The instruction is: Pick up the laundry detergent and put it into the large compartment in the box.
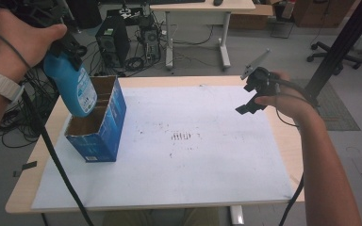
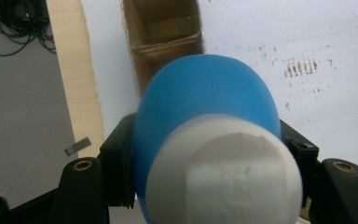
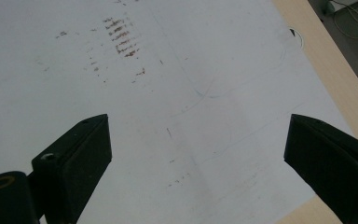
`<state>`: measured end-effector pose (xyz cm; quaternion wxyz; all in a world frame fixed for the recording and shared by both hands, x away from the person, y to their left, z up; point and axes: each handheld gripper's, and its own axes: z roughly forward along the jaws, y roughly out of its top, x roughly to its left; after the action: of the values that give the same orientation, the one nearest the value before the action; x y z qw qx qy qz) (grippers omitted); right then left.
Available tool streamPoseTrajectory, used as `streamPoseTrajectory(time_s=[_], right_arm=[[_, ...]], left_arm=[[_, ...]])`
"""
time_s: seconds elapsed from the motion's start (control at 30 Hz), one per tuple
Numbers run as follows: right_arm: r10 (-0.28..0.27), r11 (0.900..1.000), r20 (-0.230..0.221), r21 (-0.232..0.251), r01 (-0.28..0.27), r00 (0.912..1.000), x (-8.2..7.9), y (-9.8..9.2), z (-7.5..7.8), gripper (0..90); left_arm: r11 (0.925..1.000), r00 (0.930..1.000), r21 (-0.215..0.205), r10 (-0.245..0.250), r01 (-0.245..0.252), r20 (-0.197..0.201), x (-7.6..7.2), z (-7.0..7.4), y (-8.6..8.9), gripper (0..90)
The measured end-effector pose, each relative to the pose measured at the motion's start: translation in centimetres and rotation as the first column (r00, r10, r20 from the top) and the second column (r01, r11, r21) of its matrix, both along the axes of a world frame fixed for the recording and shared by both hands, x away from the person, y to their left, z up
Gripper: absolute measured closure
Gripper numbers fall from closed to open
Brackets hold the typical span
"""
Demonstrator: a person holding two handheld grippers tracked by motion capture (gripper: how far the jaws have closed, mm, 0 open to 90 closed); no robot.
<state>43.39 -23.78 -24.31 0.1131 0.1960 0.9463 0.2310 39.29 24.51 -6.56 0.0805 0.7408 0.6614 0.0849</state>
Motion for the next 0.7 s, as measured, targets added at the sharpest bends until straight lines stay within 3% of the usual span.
streamPoseTrajectory(time_s=[0.3, 0.47, 0.7], right_arm=[[-0.001, 1.0, -0.001, 0.001, 0.001, 1.0, 0.1, -0.1, -0.1, 7.5], [-0.002, 1.0, -0.001, 0.002, 0.002, 1.0, 0.1, -0.1, -0.1, 7.5], [0.001, 1.0, -0.004, 0.003, -0.001, 1.0, 0.2, 0.1, -0.3, 7.6]], left_arm=[[0.999, 0.9991, 0.005, 0.043, -0.043, -0.002, 0.7, -1.3, 0.7, 37.6], [0.9973, 0.9973, -0.013, 0.073, -0.073, -0.002, 1.1, -2.1, 1.3, 37.6], [0.9947, 0.9947, 0.0, 0.103, -0.103, -0.004, 1.5, -3.4, 1.5, 37.6]])
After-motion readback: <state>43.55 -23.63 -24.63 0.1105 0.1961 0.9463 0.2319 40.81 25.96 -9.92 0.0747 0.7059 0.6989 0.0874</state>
